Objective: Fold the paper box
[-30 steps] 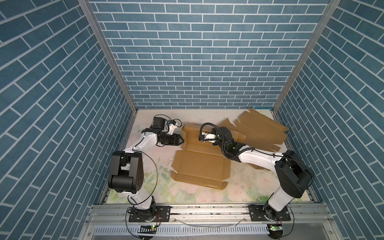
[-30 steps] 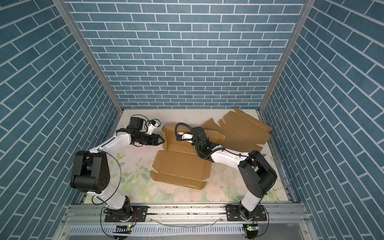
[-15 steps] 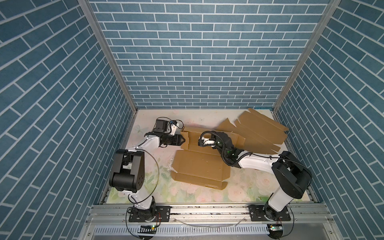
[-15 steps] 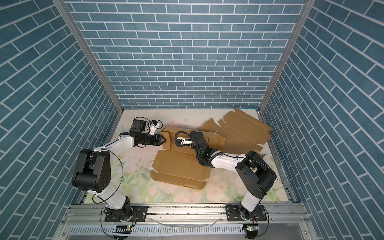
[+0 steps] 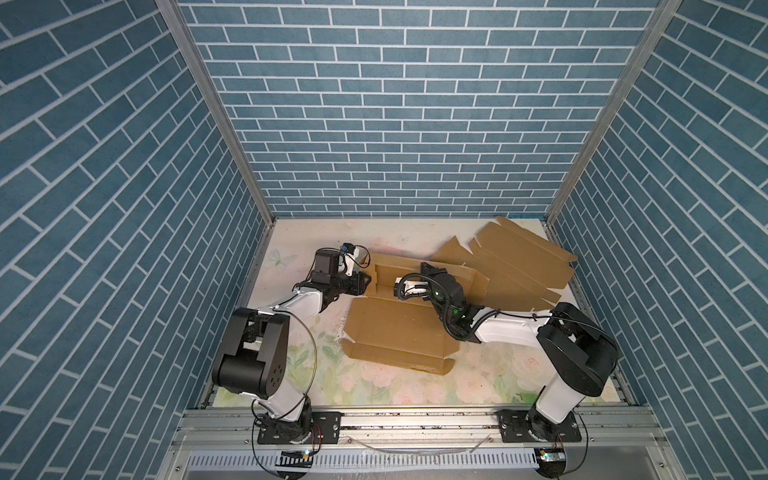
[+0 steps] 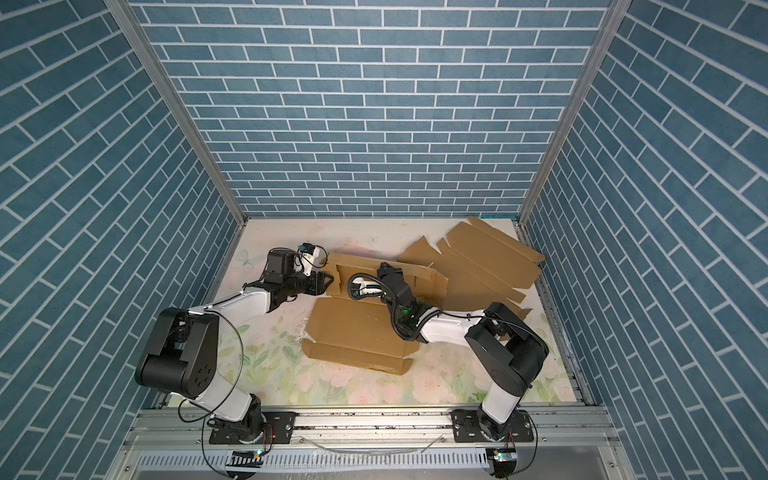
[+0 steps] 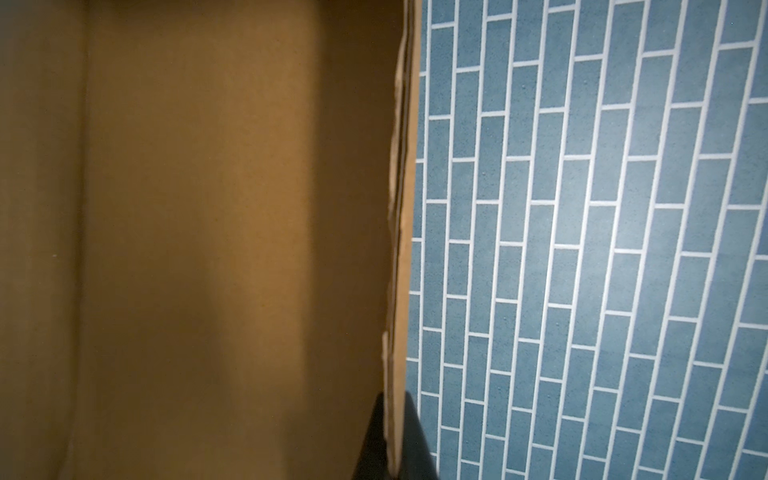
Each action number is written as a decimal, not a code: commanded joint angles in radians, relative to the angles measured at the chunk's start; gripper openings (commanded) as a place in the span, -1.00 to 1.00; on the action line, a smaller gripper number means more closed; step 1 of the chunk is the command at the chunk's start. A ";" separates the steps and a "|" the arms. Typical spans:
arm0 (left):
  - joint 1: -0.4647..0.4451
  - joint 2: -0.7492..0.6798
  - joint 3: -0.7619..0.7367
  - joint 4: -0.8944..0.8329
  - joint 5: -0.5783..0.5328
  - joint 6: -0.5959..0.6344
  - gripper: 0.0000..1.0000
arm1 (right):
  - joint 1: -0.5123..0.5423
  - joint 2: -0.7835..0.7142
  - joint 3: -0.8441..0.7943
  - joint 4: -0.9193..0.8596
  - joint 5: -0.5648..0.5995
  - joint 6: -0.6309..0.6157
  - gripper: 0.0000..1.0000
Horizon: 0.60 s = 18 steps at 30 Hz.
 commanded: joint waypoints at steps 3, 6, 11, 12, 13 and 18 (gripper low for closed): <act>-0.055 -0.032 -0.068 0.200 -0.201 -0.022 0.10 | 0.019 0.021 -0.023 -0.016 -0.010 -0.057 -1.00; -0.082 -0.019 -0.099 0.290 -0.274 -0.048 0.02 | 0.018 0.020 -0.022 -0.021 -0.013 -0.049 -1.00; -0.162 0.017 -0.122 0.403 -0.415 -0.017 -0.14 | 0.018 0.020 -0.016 -0.038 -0.019 -0.029 -1.00; -0.176 0.021 -0.122 0.416 -0.442 -0.015 -0.18 | 0.018 0.022 -0.016 -0.040 -0.018 -0.027 -1.00; -0.185 0.025 -0.123 0.429 -0.469 -0.012 -0.23 | 0.019 0.021 -0.016 -0.039 -0.019 -0.026 -1.00; -0.230 0.041 -0.160 0.468 -0.600 -0.007 -0.61 | 0.019 0.022 -0.015 -0.040 -0.025 -0.017 -1.00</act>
